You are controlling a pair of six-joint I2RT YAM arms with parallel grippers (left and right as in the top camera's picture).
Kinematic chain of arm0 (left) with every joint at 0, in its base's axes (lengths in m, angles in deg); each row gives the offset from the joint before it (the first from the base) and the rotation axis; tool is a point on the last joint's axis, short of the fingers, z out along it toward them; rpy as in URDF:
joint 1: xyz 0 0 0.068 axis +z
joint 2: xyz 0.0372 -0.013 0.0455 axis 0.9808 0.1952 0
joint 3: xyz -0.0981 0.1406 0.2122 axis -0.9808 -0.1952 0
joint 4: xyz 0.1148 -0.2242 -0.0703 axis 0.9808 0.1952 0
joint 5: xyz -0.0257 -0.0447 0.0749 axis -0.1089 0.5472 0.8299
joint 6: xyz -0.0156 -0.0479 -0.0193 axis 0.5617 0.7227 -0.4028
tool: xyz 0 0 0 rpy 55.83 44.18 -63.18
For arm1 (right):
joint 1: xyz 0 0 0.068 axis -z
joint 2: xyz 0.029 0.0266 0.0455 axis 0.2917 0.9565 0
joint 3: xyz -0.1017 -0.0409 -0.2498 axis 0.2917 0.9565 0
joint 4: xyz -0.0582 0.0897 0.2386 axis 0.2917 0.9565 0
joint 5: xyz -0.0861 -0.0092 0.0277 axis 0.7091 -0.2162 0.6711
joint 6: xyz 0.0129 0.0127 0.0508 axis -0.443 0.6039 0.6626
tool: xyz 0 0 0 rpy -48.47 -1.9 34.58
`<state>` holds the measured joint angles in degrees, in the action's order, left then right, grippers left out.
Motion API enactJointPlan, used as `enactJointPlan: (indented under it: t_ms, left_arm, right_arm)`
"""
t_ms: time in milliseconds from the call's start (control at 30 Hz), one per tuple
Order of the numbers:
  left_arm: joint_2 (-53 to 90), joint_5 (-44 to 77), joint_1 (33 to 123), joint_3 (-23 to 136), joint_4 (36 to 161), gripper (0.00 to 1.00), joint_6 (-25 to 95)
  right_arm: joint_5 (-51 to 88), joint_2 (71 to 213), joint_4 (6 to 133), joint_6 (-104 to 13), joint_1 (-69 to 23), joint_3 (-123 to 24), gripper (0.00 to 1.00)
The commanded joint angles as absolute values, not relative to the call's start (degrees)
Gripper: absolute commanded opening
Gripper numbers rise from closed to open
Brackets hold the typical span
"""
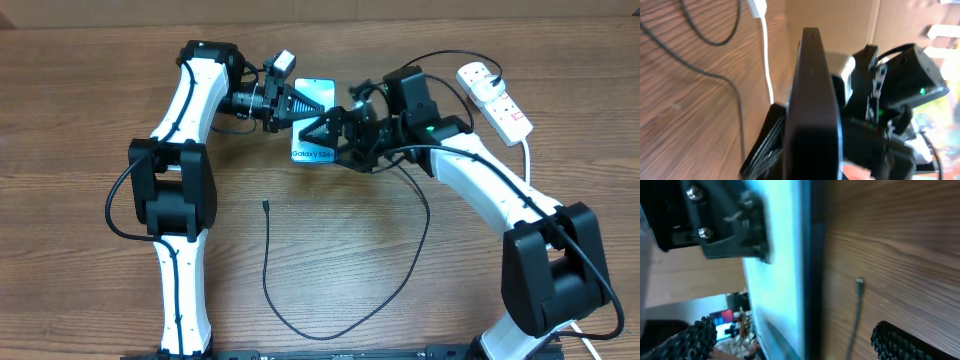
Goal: Plug charger to phone and switch on socket
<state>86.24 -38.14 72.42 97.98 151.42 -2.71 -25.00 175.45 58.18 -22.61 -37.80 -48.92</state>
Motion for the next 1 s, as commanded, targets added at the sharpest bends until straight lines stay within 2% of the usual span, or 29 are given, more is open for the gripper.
enactJointPlan:
  t_ms: [0, 133, 267, 467, 700, 800, 967]
  left_arm:
    - [85.37, -33.84, 73.07, 99.18, 150.29, 0.04, 0.57]
    - [85.37, -26.65, 73.82, 99.18, 148.63, 0.04, 7.17]
    - [85.37, -22.60, 74.73, 99.18, 147.97, 0.04, 8.89]
    - [85.37, -22.49, 76.96, 99.18, 149.59, 0.04, 11.30]
    - [85.35, -22.36, 77.79, 99.03, 160.76, 0.04, 22.55]
    - [85.35, -22.32, 76.29, 99.01, 160.76, 0.04, 24.85]
    - [85.28, -27.32, 72.72, 99.01, 160.76, 0.04, 24.94]
  right_arm:
    - [-21.17, 175.36, 61.63, -27.92, -35.55, -49.09, 1.00]
    - [-20.47, 175.36, 65.48, -32.31, -33.99, -49.09, 1.00]
    - [-19.18, 175.36, 67.97, -34.85, -32.99, -49.09, 1.00]
    - [-13.54, 175.36, 71.10, -34.85, -32.95, -49.09, 1.00]
    - [-2.13, 175.36, 75.55, -34.85, -32.95, -49.09, 1.00]
    - [2.72, 175.36, 77.65, -34.81, -31.79, -49.09, 1.00]
    - [3.22, 175.36, 79.69, -34.39, -28.62, -49.09, 1.00]
